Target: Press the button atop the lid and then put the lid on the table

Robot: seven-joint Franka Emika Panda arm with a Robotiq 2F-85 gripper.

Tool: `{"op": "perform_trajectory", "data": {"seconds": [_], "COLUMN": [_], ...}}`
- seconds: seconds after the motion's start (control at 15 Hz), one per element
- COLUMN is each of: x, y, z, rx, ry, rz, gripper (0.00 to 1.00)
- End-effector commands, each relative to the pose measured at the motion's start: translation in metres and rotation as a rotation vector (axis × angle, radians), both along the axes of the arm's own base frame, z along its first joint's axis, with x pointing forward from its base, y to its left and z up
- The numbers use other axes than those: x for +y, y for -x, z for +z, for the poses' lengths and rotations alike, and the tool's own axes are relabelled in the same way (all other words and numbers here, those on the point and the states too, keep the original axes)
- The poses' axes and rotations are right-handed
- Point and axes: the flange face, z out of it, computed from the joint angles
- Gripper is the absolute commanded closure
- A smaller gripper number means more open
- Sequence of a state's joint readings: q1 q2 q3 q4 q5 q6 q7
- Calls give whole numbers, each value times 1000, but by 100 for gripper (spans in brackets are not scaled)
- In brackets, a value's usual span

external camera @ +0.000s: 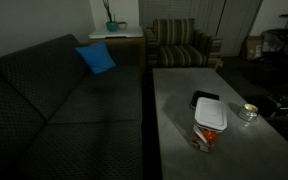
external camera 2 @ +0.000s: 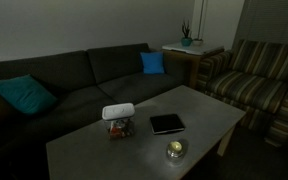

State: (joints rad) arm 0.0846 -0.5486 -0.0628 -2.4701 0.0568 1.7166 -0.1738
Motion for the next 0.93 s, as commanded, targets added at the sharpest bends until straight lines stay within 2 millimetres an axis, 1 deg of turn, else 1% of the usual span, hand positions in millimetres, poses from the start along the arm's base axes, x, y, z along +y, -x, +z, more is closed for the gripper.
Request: {"op": "perform_trajectory", "data": {"seconds": [0.0,0.13,0.27,0.47,0.53,0.6,0.73,0.87], "x": [14,27,44,72,82,68,79,82], "y": [-10,-18,-29,-48,-57,-36,-46,-53], "z": [-17,-29,-42,-71,-87,-65,-84,-91], "rx": [21,25,28,35,58,29,58,72], "ry": [-18,-40,-65,-97,-119,-82,-94,-95], "rz": [47,95,163,260,288,236,268,276], "gripper": [0,0,0,0,0,0,0,0]}}
